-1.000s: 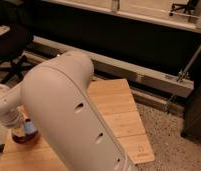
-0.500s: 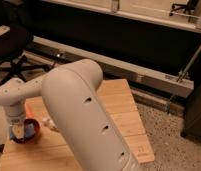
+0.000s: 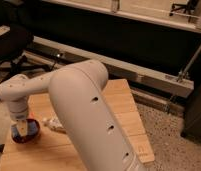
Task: Place the white sponge in the ceramic bowl
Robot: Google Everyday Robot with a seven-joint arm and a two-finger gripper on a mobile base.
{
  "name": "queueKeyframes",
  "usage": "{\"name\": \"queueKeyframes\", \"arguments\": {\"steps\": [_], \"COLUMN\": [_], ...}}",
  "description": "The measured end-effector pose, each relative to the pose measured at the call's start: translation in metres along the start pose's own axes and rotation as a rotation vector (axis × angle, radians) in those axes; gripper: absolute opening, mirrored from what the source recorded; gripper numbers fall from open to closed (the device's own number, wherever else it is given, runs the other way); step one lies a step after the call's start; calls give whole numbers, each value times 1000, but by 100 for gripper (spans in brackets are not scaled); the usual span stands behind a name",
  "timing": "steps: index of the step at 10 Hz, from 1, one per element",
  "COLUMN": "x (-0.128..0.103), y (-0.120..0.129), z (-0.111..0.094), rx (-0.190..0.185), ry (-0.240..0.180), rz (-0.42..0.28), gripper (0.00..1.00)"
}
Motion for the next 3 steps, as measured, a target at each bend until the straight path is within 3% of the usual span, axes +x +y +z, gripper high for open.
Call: {"name": "queueKeyframes", "arguments": {"steps": [2,3], "x": [-1,-8], "y": [-5,-11], "z": [-5,-12], "rx": [9,34], "ry": [-25,-61], "rz": [6,16], "gripper": [80,80]}}
